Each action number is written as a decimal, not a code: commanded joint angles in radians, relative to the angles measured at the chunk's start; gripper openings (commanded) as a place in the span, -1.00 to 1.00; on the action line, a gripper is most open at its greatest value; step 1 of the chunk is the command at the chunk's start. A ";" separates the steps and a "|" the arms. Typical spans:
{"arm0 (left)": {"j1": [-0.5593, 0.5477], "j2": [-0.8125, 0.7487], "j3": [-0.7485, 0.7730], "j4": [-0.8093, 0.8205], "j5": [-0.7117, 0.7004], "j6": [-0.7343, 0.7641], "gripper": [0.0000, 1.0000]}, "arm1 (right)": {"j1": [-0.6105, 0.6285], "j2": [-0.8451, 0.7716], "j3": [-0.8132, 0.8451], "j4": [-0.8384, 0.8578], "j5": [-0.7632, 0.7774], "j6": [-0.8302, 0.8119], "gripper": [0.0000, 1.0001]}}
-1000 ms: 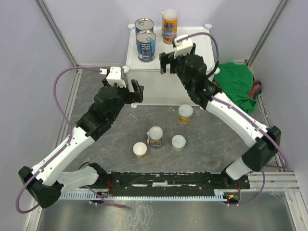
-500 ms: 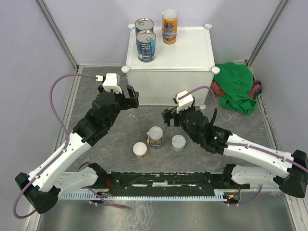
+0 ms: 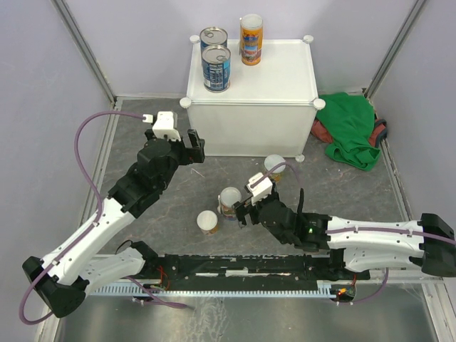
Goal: Place and organize the canned foods onto the counter
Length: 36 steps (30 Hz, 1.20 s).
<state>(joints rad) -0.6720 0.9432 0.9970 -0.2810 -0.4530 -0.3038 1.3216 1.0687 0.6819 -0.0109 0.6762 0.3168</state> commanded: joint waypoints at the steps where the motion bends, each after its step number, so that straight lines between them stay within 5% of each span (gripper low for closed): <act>1: -0.004 0.007 -0.004 0.048 -0.011 -0.020 0.99 | 0.026 0.019 -0.037 0.091 0.046 0.057 0.95; 36: -0.005 0.007 -0.013 0.067 0.000 0.009 0.99 | -0.052 0.364 -0.017 0.487 -0.068 -0.036 1.00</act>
<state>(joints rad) -0.6720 0.9604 0.9825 -0.2661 -0.4519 -0.3031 1.2839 1.4155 0.6151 0.3740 0.6369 0.3058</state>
